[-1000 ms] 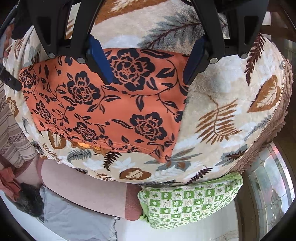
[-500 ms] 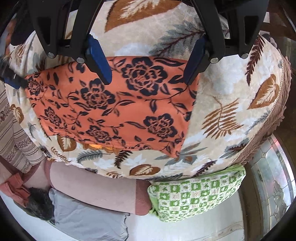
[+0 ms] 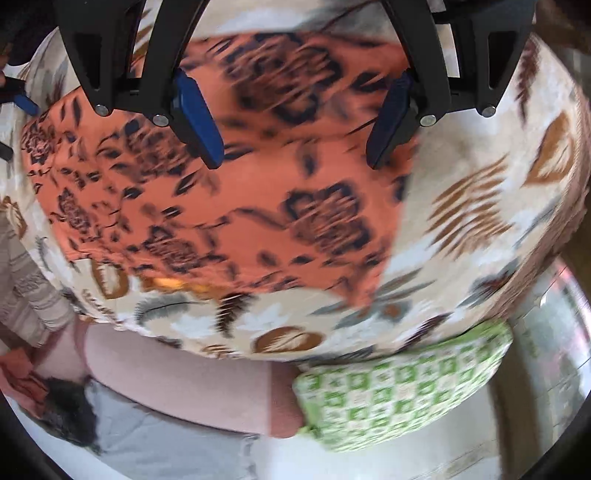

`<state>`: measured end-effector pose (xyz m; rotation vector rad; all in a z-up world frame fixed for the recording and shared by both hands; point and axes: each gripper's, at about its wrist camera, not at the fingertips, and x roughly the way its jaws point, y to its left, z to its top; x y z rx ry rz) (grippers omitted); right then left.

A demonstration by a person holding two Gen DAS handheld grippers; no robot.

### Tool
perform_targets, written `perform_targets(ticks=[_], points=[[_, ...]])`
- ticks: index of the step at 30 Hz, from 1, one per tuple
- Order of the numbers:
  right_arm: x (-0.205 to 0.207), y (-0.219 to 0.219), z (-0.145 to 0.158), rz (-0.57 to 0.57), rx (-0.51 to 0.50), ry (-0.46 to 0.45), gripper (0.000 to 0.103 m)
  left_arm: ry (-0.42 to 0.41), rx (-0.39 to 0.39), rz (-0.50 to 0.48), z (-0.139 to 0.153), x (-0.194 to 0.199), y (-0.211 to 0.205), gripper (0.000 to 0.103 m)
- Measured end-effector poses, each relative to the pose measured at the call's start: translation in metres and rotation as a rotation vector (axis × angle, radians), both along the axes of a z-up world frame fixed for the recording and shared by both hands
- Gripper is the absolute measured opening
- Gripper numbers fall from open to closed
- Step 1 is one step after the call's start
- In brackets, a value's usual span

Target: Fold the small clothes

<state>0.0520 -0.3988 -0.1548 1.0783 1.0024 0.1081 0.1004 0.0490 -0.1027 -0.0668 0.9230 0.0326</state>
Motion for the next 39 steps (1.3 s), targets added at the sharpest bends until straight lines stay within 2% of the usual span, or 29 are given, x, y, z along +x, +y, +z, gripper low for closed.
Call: perform_targets(ticks=[2, 4, 5, 6, 8, 11, 13, 14, 16, 19, 20, 21, 22, 24, 27, 30, 31, 32, 33, 34, 35, 37, 39], points=[[0.009, -0.003, -0.005, -0.047, 0.012, 0.006, 0.096, 0.009, -0.007, -0.016, -0.009, 0.01, -0.01, 0.08], [0.018, -0.005, -0.008, -0.08, -0.009, 0.045, 0.081, 0.091, 0.043, -0.017, -0.035, 0.022, -0.019, 0.08], [0.021, -0.006, -0.006, -0.082, -0.024, 0.048, 0.044, 0.094, 0.068, -0.02, -0.043, 0.022, -0.022, 0.08], [0.024, -0.006, -0.006, -0.064, -0.021, 0.045, 0.009, 0.054, 0.088, -0.023, -0.042, 0.018, -0.025, 0.081], [0.024, -0.003, 0.008, -0.055, -0.076, 0.012, 0.009, 0.043, 0.115, -0.044, -0.039, 0.015, -0.028, 0.081], [0.013, 0.01, 0.03, -0.035, -0.208, -0.045, 0.009, 0.058, 0.091, -0.04, -0.036, 0.016, -0.021, 0.081], [0.012, 0.018, 0.006, -0.004, -0.272, 0.042, 0.015, 0.069, 0.089, -0.029, -0.036, 0.02, -0.019, 0.081], [0.011, 0.016, -0.011, 0.013, -0.221, 0.061, 0.017, 0.076, 0.091, -0.03, -0.035, 0.021, -0.018, 0.081], [0.005, 0.003, -0.001, 0.019, -0.182, 0.009, 0.021, 0.077, 0.103, -0.036, -0.03, 0.019, -0.018, 0.081], [0.002, -0.014, 0.031, 0.033, -0.276, -0.046, 0.049, 0.041, 0.099, -0.034, -0.022, 0.02, -0.018, 0.081], [0.005, -0.019, 0.041, 0.033, -0.287, -0.069, 0.072, 0.026, 0.097, -0.028, -0.019, 0.019, -0.019, 0.081], [0.012, -0.027, 0.051, 0.027, -0.296, -0.098, 0.081, 0.021, 0.093, -0.026, -0.018, 0.02, -0.019, 0.081], [0.023, -0.033, 0.058, 0.036, -0.288, -0.122, 0.081, 0.024, 0.082, -0.029, -0.02, 0.022, -0.02, 0.081], [0.056, -0.039, 0.064, 0.101, -0.21, -0.162, 0.081, 0.053, 0.069, -0.026, -0.028, 0.026, -0.022, 0.081], [0.121, -0.034, 0.055, 0.219, -0.182, -0.14, 0.081, 0.077, 0.068, -0.012, -0.04, 0.029, -0.023, 0.082], [0.179, -0.016, 0.035, 0.321, -0.305, -0.076, 0.081, 0.067, 0.083, 0.0, -0.041, 0.027, -0.026, 0.084], [0.192, -0.012, 0.024, 0.348, -0.309, -0.05, 0.079, 0.069, 0.087, 0.003, -0.041, 0.027, -0.026, 0.084], [0.2, -0.009, 0.013, 0.352, -0.302, -0.018, 0.066, 0.074, 0.089, 0.009, -0.041, 0.027, -0.027, 0.084], [0.207, -0.004, 0.007, 0.362, -0.318, 0.005, 0.035, 0.078, 0.09, 0.012, -0.041, 0.027, -0.027, 0.084], [0.209, 0.004, 0.009, 0.393, -0.347, -0.01, 0.026, 0.079, 0.093, 0.013, -0.041, 0.027, -0.027, 0.085], [0.203, 0.006, 0.014, 0.396, -0.365, -0.027, 0.023, 0.079, 0.097, 0.012, -0.041, 0.028, -0.028, 0.085], [0.194, 0.01, 0.039, 0.359, -0.47, -0.102, 0.017, 0.076, 0.104, 0.011, -0.042, 0.028, -0.028, 0.087], [0.187, 0.003, 0.04, 0.319, -0.564, -0.1, 0.015, 0.072, 0.104, 0.017, -0.043, 0.028, -0.028, 0.088]])
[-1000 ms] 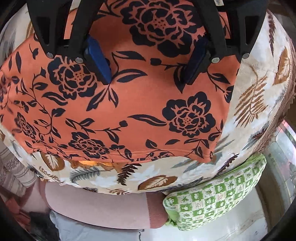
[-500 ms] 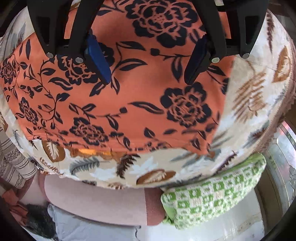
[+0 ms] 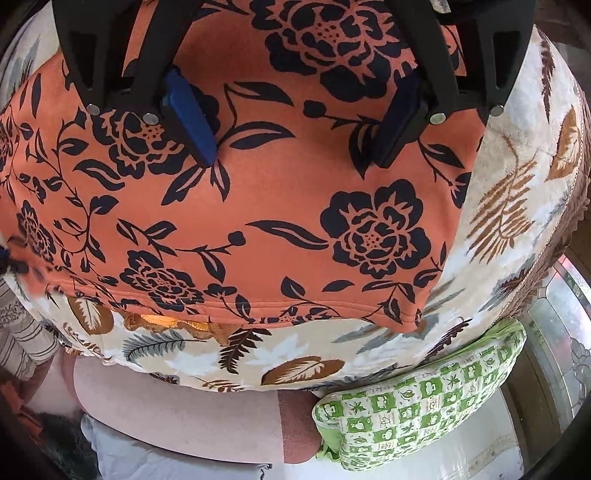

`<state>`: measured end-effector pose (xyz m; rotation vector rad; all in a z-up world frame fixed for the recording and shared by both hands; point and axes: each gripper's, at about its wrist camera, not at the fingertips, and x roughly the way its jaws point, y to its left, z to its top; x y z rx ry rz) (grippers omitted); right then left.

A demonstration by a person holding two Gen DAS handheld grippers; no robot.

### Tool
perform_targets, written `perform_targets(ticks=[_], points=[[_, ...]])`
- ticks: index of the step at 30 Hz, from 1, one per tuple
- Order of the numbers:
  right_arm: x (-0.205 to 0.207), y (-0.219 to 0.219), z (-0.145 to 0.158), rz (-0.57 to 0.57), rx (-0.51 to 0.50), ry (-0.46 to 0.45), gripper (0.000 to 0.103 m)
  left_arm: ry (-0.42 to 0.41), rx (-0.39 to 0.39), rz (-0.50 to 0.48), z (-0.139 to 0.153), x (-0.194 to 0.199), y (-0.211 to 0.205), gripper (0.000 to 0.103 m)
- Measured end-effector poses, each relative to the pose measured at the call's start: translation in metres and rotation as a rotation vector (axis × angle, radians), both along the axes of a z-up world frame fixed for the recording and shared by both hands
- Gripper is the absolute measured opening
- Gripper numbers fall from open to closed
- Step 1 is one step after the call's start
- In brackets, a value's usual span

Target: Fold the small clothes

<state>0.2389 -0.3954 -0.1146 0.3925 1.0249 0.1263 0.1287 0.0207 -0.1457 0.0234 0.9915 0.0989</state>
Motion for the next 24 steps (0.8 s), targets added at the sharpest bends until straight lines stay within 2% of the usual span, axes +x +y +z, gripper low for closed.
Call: perform_targets(ticks=[1, 2, 3, 4, 5, 6, 8, 11, 13, 14, 15, 16, 17, 18, 20, 24], points=[[0.004, -0.005, -0.013, -0.031, -0.037, 0.051, 0.015, 0.0, 0.003, 0.0, 0.0, 0.0, 0.0, 0.088], [0.007, -0.01, -0.026, -0.04, -0.02, 0.113, 0.022, 0.001, 0.004, -0.002, 0.0, 0.0, 0.0, 0.088], [0.006, -0.015, -0.031, -0.055, 0.027, 0.13, 0.022, 0.002, 0.001, -0.003, 0.0, 0.0, 0.001, 0.089], [-0.003, -0.02, -0.022, -0.075, 0.055, 0.086, 0.024, -0.001, -0.005, -0.005, 0.001, -0.001, 0.002, 0.089], [-0.008, -0.019, -0.014, -0.072, 0.06, 0.066, 0.031, -0.002, -0.007, -0.008, 0.0, -0.001, 0.003, 0.089], [-0.011, -0.018, -0.006, -0.069, 0.05, 0.053, 0.046, -0.005, -0.005, -0.01, 0.0, -0.001, 0.003, 0.09], [-0.029, -0.009, 0.021, -0.074, 0.008, -0.022, 0.07, -0.008, -0.01, -0.009, 0.0, -0.001, 0.004, 0.09], [-0.062, 0.008, 0.056, -0.016, 0.077, -0.119, 0.071, -0.009, -0.016, -0.008, 0.0, -0.001, 0.004, 0.091], [-0.083, 0.023, 0.054, 0.046, 0.155, -0.127, 0.077, -0.01, -0.021, -0.009, -0.001, -0.001, 0.005, 0.091], [-0.083, 0.04, 0.046, 0.07, 0.17, -0.107, 0.084, -0.01, -0.021, -0.011, -0.001, -0.001, 0.005, 0.091], [-0.083, 0.048, 0.031, 0.088, 0.17, -0.072, 0.085, -0.009, -0.024, -0.01, -0.001, 0.0, 0.005, 0.091], [-0.081, 0.05, 0.006, 0.084, 0.128, 0.001, 0.085, -0.007, -0.025, -0.009, -0.001, 0.0, 0.005, 0.091], [-0.076, 0.048, -0.019, 0.061, 0.09, 0.091, 0.083, -0.002, -0.026, -0.012, -0.001, 0.0, 0.004, 0.091], [-0.075, 0.043, -0.031, 0.029, 0.083, 0.12, 0.074, 0.005, -0.021, -0.016, -0.001, 0.001, 0.004, 0.091], [-0.083, 0.043, -0.007, -0.01, 0.094, 0.055, 0.074, 0.011, -0.03, -0.02, 0.0, 0.0, 0.006, 0.091], [-0.103, 0.059, 0.03, 0.016, 0.079, -0.021, 0.077, 0.01, -0.03, -0.018, 0.0, 0.0, 0.007, 0.091]])
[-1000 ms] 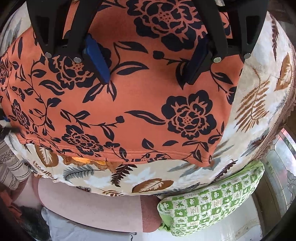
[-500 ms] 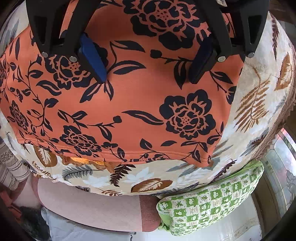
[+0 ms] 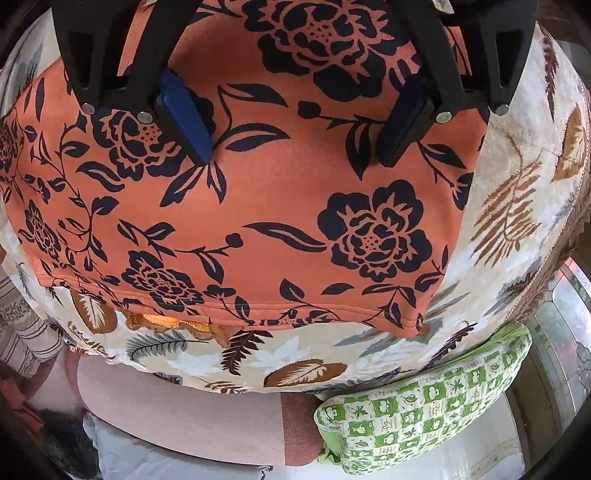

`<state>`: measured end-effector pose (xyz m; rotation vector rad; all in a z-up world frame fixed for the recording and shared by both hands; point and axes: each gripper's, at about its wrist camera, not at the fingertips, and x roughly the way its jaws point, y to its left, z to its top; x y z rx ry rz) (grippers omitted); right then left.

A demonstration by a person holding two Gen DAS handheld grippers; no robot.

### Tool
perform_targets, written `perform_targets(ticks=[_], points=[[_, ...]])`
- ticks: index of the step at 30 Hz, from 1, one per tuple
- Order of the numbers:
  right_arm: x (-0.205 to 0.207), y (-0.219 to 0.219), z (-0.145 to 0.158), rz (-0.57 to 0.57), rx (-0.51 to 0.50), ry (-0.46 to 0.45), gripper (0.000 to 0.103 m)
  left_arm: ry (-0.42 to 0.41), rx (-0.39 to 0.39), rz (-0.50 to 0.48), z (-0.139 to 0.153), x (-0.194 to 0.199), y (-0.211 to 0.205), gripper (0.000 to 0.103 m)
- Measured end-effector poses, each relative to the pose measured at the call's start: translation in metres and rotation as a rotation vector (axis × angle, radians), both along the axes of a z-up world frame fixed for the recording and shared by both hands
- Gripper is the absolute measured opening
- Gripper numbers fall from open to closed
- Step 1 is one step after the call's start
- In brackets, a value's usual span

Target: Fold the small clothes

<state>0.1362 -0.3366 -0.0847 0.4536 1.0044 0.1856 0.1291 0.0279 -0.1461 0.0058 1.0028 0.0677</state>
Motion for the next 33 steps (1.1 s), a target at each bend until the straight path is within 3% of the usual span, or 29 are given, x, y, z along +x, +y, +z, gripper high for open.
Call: perform_targets(ticks=[3, 6, 8, 11, 13, 16, 19, 26, 28, 29, 30, 33], points=[[-0.017, 0.015, -0.011, 0.074, 0.044, 0.008, 0.085, -0.001, -0.002, 0.003, 0.0, 0.0, 0.001, 0.091], [-0.021, 0.007, -0.064, 0.031, 0.029, 0.175, 0.081, 0.004, 0.002, -0.001, 0.0, -0.001, -0.001, 0.091], [-0.029, -0.002, -0.052, -0.011, 0.087, 0.122, 0.08, 0.002, 0.001, -0.007, 0.001, -0.003, -0.001, 0.091], [-0.037, -0.002, -0.026, -0.011, 0.069, 0.069, 0.08, 0.003, -0.001, -0.003, 0.001, -0.004, -0.001, 0.091], [-0.049, -0.004, -0.021, -0.016, 0.123, 0.061, 0.08, 0.003, 0.005, 0.0, 0.001, -0.004, -0.002, 0.091], [-0.071, -0.018, -0.042, -0.082, 0.246, 0.123, 0.081, 0.004, 0.006, 0.0, 0.001, -0.004, -0.001, 0.091], [-0.083, -0.028, -0.067, -0.158, 0.306, 0.169, 0.081, 0.006, 0.01, -0.001, 0.001, -0.004, -0.002, 0.091], [-0.062, -0.052, -0.081, -0.282, 0.432, 0.166, 0.082, 0.008, 0.01, -0.003, 0.001, -0.004, -0.001, 0.092], [-0.053, -0.053, -0.08, -0.293, 0.427, 0.147, 0.068, 0.008, 0.008, -0.004, 0.001, -0.004, -0.001, 0.092], [-0.05, -0.051, -0.078, -0.285, 0.409, 0.149, 0.02, 0.009, 0.007, -0.006, 0.001, -0.003, -0.001, 0.092], [-0.051, -0.054, -0.077, -0.29, 0.406, 0.151, 0.009, 0.01, 0.007, -0.006, 0.0, -0.003, -0.001, 0.092], [-0.054, -0.046, -0.072, -0.271, 0.287, 0.139, 0.009, 0.009, 0.006, -0.008, 0.001, -0.002, 0.0, 0.093]])
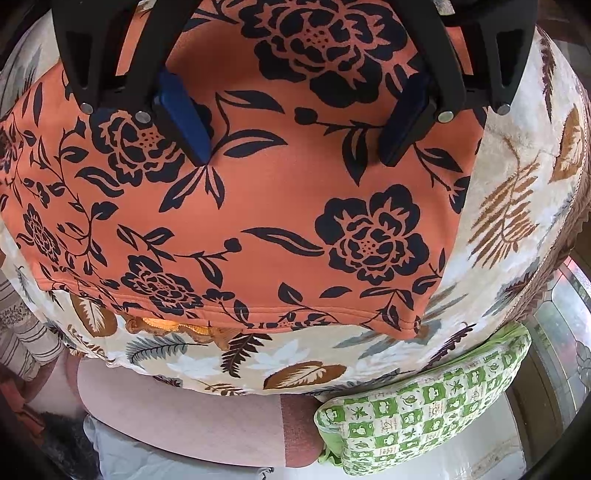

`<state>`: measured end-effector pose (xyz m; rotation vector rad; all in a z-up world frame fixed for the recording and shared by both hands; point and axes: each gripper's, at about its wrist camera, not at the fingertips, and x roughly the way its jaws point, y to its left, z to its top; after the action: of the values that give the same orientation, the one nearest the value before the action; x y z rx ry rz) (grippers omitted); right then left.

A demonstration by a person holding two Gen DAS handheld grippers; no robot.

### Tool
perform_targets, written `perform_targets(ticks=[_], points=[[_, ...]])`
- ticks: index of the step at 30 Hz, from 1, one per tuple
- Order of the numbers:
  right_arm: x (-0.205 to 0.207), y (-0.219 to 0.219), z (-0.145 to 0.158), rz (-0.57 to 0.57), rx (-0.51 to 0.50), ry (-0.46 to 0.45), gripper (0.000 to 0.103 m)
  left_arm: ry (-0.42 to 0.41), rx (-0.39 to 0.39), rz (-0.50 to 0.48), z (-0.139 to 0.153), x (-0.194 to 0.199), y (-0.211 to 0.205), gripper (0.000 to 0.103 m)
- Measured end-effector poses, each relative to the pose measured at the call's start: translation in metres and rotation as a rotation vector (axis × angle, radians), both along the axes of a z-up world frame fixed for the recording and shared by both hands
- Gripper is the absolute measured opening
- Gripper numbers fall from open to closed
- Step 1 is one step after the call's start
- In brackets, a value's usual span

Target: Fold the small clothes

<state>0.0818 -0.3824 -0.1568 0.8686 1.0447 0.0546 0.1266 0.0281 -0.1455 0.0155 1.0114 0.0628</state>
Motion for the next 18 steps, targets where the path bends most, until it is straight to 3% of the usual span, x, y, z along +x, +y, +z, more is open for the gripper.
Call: perform_targets(ticks=[3, 4, 5, 6, 7, 8, 11, 14, 18], points=[[-0.001, 0.01, -0.003, 0.06, -0.107, 0.05, 0.016, -0.001, -0.001, -0.001, 0.001, 0.0, 0.0, 0.093], [0.0, 0.016, 0.009, 0.114, -0.203, 0.042, 0.019, -0.001, -0.004, 0.0, 0.0, -0.001, 0.0, 0.093], [0.0, 0.019, 0.019, 0.139, -0.293, 0.038, 0.032, 0.001, -0.005, -0.001, 0.0, 0.0, 0.001, 0.093], [-0.001, 0.022, 0.026, 0.146, -0.357, 0.035, 0.055, 0.001, -0.001, -0.003, -0.001, 0.0, 0.0, 0.094], [-0.003, 0.023, 0.039, 0.145, -0.434, 0.01, 0.067, 0.0, 0.002, -0.002, -0.001, 0.0, 0.0, 0.094], [-0.004, 0.022, 0.046, 0.145, -0.453, -0.019, 0.073, 0.0, 0.004, -0.001, -0.001, 0.0, 0.0, 0.094], [-0.005, 0.022, 0.072, 0.146, -0.507, -0.097, 0.073, 0.001, 0.007, 0.004, -0.001, 0.0, -0.001, 0.094], [0.006, 0.017, 0.08, 0.182, -0.433, -0.15, 0.073, -0.001, -0.002, 0.01, 0.006, -0.003, 0.001, 0.094], [0.044, -0.001, 0.081, 0.207, -0.303, -0.194, 0.073, -0.151, -0.038, 0.055, 0.04, -0.026, 0.026, 0.094]])
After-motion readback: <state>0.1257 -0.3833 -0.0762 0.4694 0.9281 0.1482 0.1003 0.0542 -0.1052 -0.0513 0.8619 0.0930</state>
